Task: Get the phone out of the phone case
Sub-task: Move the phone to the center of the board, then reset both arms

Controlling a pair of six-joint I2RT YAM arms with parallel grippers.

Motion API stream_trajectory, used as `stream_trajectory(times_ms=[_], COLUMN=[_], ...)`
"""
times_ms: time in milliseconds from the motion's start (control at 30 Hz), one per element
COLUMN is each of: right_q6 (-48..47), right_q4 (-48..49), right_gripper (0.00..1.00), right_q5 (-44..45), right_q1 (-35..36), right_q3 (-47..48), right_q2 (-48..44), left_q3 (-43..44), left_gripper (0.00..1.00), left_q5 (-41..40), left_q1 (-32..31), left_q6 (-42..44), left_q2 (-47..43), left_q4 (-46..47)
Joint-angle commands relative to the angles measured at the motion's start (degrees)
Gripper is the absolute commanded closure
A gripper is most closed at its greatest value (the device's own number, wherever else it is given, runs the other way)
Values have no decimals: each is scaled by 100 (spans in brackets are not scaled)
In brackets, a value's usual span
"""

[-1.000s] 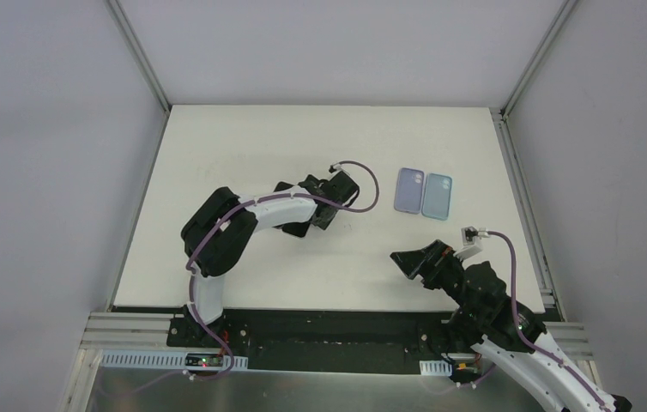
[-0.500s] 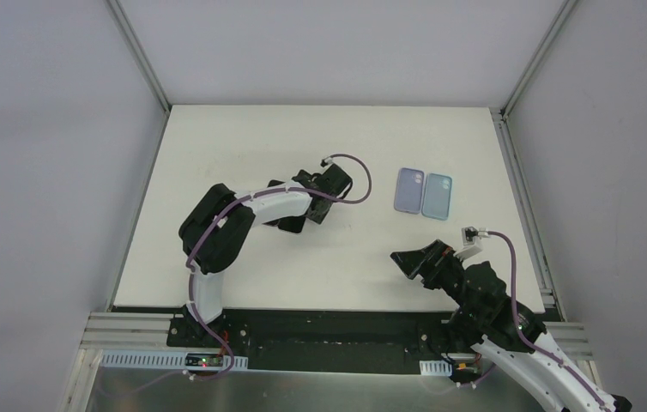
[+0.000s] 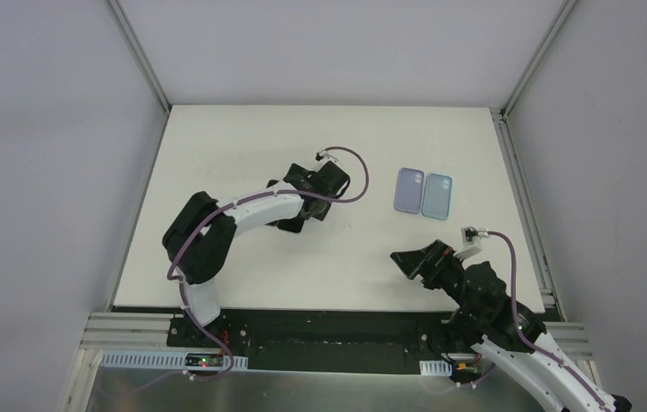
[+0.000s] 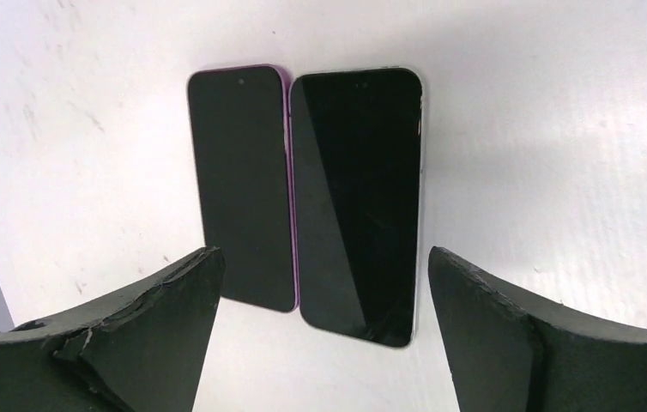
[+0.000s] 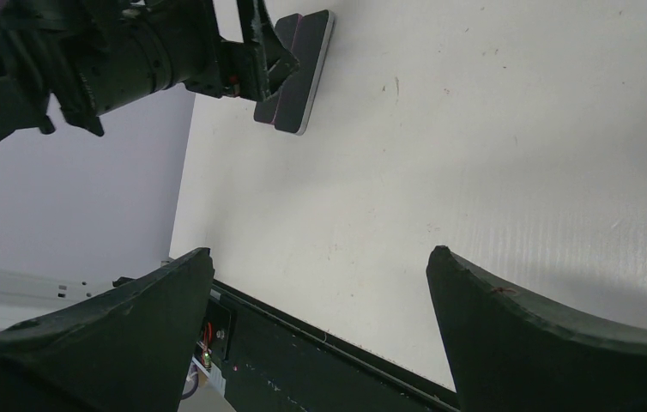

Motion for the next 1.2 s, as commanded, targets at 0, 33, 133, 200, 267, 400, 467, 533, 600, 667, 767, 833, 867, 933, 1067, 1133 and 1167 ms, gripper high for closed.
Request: stream_trajectory(times_ms=[0,33,133,200,267,400,467,533,600,667,767,833,867,933,1067,1133,1167], right_q6=[-84,-66,132,248,296,102,-22,-4,63,810,-228,-1013,-1013,-2529,-3288,-4003,-3775], right_q4=[222,250,260,136,20,-50,2,50,82,-23,505,1696,2509,3291,4914,5868,5931], right_gripper=[1,1,1,1,1,1,1,1,1,1,1,1,1,1,1,1,1], right_q5=[-18,-10,106,240,440,759,818,974,1295,2650,4084,5402,5402,4577,4149,3919,4015], right_q1=[-2,-4,-7,-5,-1,-1,0,-1,0,-1,-13,-171,-530,-1577,-2562,-2780,-2939], right_q3=[168,183,292,495,652,898,1001,1118,1258,1495,1632,1596,1474,1187,490,115,62], right_q2=[-62,106,253,382,502,728,862,1075,1387,2193,3152,3940,4236,4636,5184,5570,5716], left_q3=[-111,-161,-438,-743,-1024,-1493,-1739,-1971,-2243,-2655,-2991,-3083,-3134,-3119,-3248,-3406,-3538], left_gripper=[9,8,6,4,3,1,1,1,1,1,1,1,1,1,1,1,1], left_q5=[-202,-192,-177,-159,-228,-97,-101,-97,-188,-653,-517,-297,-235,-72,360,620,725], left_q1=[-215,-245,-253,-249,-249,-221,-198,-132,2,619,1589,2100,2264,2544,2868,2950,2974], left_q6=[-213,-276,-594,-807,-1032,-1382,-1620,-1728,-1768,-1788,-1348,-928,-602,-144,344,608,802], left_q2=[-829,-956,-1384,-1774,-2195,-3150,-3581,-4011,-4445,-5052,-5292,-5246,-5147,-4841,-4549,-4566,-4530], left_q4=[-16,-9,-18,-11,-3,-2,-7,-28,-25,16,487,874,1195,1563,2242,2746,3023])
